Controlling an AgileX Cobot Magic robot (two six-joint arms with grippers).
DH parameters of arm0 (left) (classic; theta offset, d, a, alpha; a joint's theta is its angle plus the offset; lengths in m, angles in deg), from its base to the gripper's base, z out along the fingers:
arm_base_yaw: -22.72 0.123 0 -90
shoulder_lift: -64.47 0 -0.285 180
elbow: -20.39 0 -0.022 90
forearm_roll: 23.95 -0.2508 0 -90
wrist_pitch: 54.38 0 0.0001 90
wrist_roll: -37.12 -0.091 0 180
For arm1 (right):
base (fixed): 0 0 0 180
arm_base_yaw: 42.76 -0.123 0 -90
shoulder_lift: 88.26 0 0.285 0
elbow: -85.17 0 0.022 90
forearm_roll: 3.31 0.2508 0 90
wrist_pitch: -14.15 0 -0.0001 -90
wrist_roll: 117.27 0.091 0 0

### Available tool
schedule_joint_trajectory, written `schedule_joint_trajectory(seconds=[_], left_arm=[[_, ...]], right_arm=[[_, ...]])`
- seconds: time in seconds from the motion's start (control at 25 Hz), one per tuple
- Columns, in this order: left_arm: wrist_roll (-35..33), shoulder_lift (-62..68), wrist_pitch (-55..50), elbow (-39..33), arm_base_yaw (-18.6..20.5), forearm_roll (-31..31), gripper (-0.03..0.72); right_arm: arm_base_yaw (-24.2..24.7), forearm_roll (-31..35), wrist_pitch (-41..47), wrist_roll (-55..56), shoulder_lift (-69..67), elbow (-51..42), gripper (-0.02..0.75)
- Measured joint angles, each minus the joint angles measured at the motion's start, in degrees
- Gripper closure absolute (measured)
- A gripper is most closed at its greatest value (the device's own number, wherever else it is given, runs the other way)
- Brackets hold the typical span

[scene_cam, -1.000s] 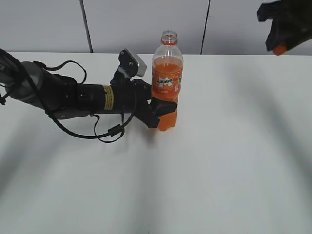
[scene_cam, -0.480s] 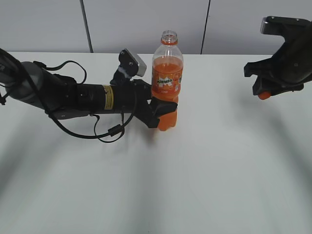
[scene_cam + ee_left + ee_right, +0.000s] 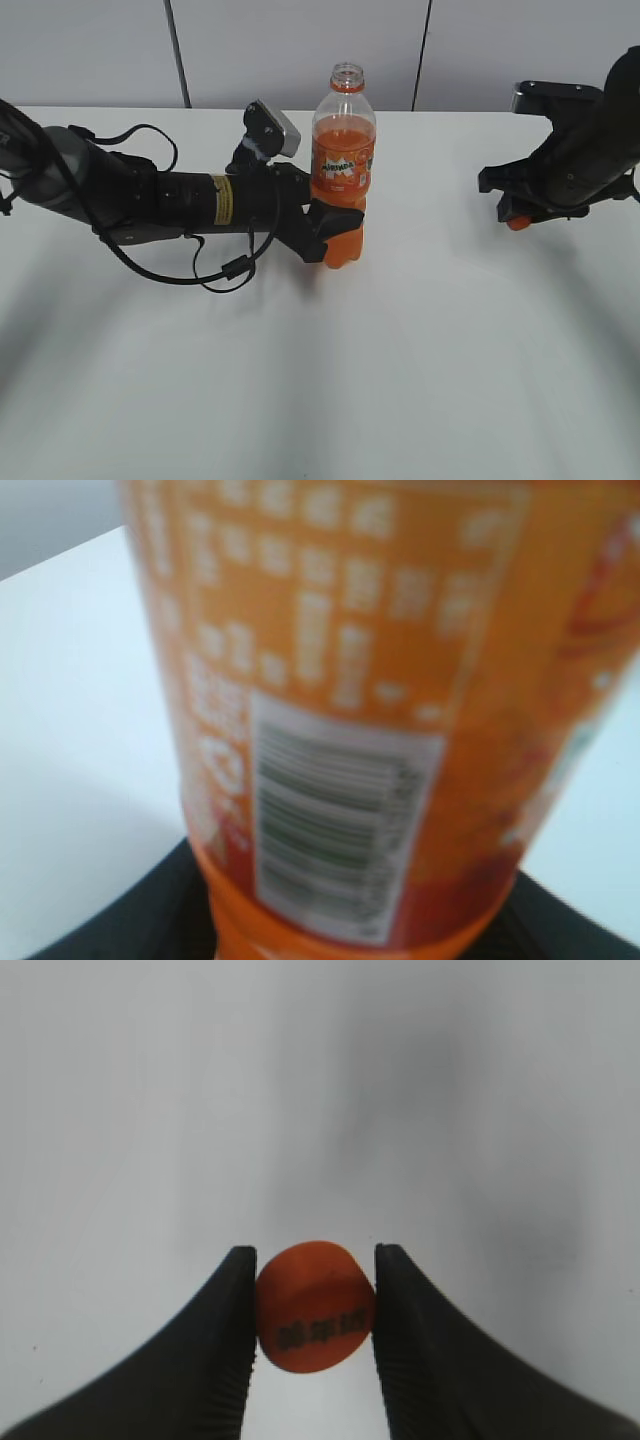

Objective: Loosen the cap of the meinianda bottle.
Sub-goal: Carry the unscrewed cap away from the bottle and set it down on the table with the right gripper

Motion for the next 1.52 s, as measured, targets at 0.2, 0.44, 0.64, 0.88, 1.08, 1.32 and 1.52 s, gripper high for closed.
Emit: schedule_joint_trajectory(seconds=[0.2,0.44,0.64,0.88,1.08,1.32,1.52], left_arm=[[0.0,0.0,0.0,0.0,0.0,0.0,0.312],[0.0,0.0,0.0,0.0,0.0,0.0,0.312],[0.0,0.0,0.0,0.0,0.0,0.0,0.312],[0.0,0.0,0.0,0.0,0.0,0.0,0.312],[0.0,0.0,0.0,0.0,0.0,0.0,0.312],[0.0,0.0,0.0,0.0,0.0,0.0,0.312],[0.0,0.0,0.0,0.0,0.0,0.0,0.312]], right_arm=[[0.0,0.0,-2.8,0.1,-3.0,0.0,0.468],[0.0,-0.5,-4.1,0.1,-6.3,-0.1,0.468],[0.0,-0.9,-4.6,0.1,-7.4,-0.1,0.468],[0.0,-1.3,-5.0,0.1,-7.4,-0.1,0.409],[0.0,-1.3,-5.0,0.1,-7.4,-0.1,0.281],[0.0,-0.9,-4.6,0.1,-7.3,-0.1,0.266],[0.0,-0.9,-3.4,0.1,-3.7,-0.1,0.266]])
